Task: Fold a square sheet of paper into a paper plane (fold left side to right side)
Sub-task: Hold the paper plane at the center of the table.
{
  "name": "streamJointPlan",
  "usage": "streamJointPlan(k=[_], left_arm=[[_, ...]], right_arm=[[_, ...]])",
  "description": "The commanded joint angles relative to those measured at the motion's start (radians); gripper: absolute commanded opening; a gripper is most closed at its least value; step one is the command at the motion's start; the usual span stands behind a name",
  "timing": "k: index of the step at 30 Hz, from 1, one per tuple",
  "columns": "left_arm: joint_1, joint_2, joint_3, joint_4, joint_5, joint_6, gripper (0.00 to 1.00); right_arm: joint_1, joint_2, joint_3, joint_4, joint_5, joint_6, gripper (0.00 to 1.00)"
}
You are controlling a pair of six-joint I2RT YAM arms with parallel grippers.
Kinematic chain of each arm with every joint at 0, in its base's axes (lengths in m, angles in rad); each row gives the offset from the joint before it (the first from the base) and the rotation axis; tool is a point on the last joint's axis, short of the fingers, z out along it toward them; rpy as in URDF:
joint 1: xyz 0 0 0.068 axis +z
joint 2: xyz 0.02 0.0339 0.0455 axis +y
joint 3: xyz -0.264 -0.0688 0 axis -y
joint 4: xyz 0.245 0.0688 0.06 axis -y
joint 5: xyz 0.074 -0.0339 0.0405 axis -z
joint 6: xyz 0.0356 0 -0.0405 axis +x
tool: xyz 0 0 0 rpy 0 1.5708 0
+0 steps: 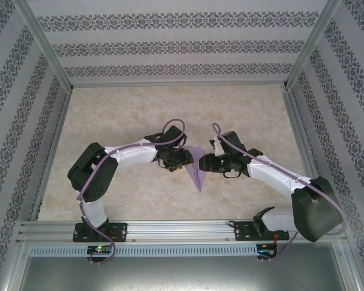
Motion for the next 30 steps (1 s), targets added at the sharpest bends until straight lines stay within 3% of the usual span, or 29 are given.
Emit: streamJointPlan(k=[1,20,30], left_arm=[[-0.001,-0.006,0.011,0.006,-0.006,-0.015,0.50],[-0.001,0.006,0.053,-0.007,-0.012,0.007,0.54],[-0.001,0.027,0.056,-0.035,-0.022,0.024,0.46]], right_arm=[[0.012,0.014,0.010,0.002,0.000,-0.008,0.48],[0.036,0.059,0.034,0.001,0.011,-0.004,0.48],[0.035,0.064,0.040,-0.003,0.011,-0.007,0.49]])
